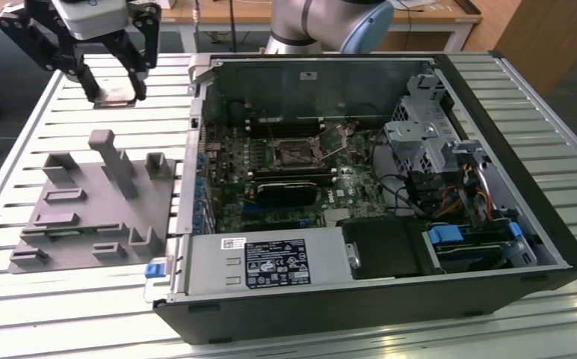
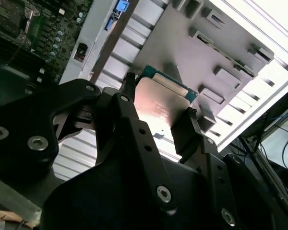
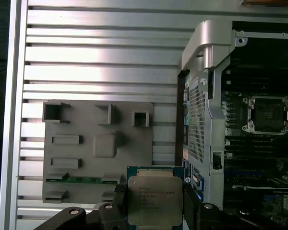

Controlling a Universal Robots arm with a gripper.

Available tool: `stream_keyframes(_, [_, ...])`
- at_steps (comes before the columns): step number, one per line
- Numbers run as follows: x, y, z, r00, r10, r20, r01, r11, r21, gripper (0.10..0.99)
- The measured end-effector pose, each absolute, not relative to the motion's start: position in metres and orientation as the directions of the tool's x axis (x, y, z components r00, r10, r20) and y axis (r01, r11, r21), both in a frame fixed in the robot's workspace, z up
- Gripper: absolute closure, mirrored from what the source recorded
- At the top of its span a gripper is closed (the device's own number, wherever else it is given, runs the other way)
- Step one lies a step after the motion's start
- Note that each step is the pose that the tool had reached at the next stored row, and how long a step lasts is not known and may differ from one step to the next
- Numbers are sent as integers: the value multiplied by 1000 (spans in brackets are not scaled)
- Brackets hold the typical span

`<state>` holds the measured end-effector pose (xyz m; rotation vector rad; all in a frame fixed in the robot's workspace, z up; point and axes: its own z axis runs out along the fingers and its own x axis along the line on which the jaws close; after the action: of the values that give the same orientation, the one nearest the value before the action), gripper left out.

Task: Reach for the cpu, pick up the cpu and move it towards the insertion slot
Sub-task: 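Pick up the cpu and move it towards the insertion slot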

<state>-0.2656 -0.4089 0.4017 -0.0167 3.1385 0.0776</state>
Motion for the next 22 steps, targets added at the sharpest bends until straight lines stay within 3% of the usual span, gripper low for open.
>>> stream_keyframes(22, [-186, -407, 401, -1000, -11, -2, -11, 999, 49, 541])
